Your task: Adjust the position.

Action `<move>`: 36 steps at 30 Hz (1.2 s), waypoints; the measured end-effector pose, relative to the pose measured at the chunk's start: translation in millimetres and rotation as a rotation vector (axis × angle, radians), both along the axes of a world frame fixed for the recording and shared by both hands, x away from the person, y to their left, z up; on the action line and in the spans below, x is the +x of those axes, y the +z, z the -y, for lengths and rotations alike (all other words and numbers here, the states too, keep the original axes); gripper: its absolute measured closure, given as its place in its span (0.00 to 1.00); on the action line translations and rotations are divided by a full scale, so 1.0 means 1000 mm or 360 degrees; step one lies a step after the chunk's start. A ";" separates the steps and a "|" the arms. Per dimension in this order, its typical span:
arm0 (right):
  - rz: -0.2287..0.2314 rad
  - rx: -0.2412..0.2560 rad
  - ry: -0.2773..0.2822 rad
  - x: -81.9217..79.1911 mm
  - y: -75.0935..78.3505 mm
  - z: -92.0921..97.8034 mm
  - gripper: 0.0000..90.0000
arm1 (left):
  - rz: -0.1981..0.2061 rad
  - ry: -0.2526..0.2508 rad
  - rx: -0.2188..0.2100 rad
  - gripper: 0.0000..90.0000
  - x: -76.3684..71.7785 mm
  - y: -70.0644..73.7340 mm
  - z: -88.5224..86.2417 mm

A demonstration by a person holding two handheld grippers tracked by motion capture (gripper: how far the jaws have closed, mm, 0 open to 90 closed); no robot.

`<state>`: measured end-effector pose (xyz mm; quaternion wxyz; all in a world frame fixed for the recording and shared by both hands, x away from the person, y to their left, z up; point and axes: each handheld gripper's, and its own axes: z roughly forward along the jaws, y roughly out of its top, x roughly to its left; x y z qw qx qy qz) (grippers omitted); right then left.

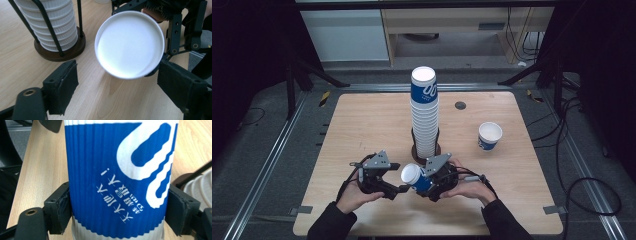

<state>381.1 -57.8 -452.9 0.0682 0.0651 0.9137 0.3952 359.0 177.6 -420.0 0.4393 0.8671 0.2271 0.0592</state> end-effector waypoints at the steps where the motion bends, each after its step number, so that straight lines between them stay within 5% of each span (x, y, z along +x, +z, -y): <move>1: 0.0004 -0.0007 0.0012 0.000 -0.001 -0.001 0.22 | -0.0005 -0.0006 0.0000 0.19 0.000 0.000 0.001; 24: 0.0004 -0.0089 0.0090 -0.010 -0.008 -0.017 0.22 | -0.0036 -0.0116 0.0060 0.29 -0.004 -0.007 0.011; 36: 0.0001 -0.0050 0.0066 -0.007 -0.007 -0.016 0.13 | -0.0048 -0.0115 0.0028 0.31 -0.004 -0.006 0.008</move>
